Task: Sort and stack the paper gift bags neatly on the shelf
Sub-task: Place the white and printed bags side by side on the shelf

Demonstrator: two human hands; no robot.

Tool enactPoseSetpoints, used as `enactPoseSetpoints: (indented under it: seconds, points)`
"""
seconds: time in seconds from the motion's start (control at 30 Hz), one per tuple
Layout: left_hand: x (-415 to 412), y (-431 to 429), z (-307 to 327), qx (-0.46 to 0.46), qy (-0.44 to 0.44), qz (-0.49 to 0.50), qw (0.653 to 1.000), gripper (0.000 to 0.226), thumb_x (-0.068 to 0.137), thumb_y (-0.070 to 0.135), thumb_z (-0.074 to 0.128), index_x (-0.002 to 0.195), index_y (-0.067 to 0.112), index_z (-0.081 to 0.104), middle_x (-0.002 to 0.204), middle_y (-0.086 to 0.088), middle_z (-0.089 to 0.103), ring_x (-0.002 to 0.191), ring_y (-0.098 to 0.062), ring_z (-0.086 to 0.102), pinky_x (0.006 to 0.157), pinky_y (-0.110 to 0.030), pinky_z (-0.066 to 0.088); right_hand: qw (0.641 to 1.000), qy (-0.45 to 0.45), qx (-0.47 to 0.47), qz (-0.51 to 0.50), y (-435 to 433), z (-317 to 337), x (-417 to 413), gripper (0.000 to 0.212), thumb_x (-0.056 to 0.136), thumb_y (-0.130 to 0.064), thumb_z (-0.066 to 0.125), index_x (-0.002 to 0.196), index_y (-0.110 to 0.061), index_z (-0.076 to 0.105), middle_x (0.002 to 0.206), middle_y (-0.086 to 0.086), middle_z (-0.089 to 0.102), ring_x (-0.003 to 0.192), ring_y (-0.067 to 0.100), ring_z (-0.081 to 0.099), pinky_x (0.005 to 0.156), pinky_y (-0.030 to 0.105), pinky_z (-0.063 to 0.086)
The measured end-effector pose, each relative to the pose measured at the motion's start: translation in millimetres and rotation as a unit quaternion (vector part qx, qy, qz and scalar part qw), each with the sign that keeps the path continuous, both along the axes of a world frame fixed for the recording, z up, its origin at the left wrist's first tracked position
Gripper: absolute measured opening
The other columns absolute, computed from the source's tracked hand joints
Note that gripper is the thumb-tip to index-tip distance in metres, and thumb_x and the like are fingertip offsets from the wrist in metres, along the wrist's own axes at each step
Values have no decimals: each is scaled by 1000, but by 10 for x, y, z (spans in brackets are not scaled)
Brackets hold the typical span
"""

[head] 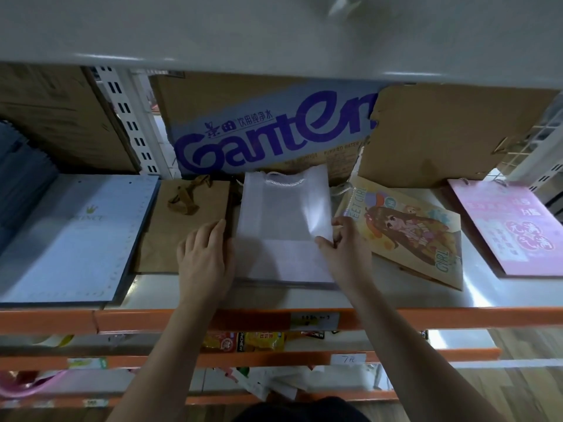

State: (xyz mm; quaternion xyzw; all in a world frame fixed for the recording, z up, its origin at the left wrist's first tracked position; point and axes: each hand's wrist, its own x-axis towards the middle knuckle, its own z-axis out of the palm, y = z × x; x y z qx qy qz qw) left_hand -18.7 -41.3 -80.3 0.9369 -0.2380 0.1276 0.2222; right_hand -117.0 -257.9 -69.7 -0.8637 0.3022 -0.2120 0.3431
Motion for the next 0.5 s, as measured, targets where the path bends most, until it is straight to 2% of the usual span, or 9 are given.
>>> enactPoseSetpoints:
  seconds: [0.17,0.27,0.37,0.43,0.5]
  points:
    - [-2,-24,7,43,-4,-40,998,54,93,38,29,131,8,53,127,-13,57,116,-32,53,98,-50,39,997,4,-71,-9,42,-60,-17,38,87,-28,68,117,-18,48,93,7,67,84,22,65,61,24,41]
    - [-3,-23,8,46,4,-52,998,54,94,39,28,132,8,52,130,-13,56,118,-31,51,100,-50,38,995,17,-93,-8,45,-104,-36,38,87,-31,67,116,-18,46,98,7,66,84,19,63,58,22,36]
    - [-9,-26,14,40,6,-62,997,54,94,40,29,132,9,52,131,-13,55,119,-31,51,100,-50,38,991,59,-115,-23,20,-83,-45,40,87,-39,65,116,-20,45,118,4,57,98,18,58,64,24,38]
    - [-36,-46,29,26,8,-64,998,51,94,38,33,132,9,52,132,-13,55,119,-32,51,99,-50,38,993,63,-102,-13,-21,-61,-69,38,88,-43,62,114,-20,45,118,2,53,99,20,57,67,28,42]
    - [-97,-111,58,5,15,-63,998,49,94,34,37,132,9,52,133,-13,54,120,-31,50,99,-49,39,995,26,-94,-1,-85,-52,-135,32,91,-42,58,111,-19,48,110,1,53,92,18,57,64,27,44]
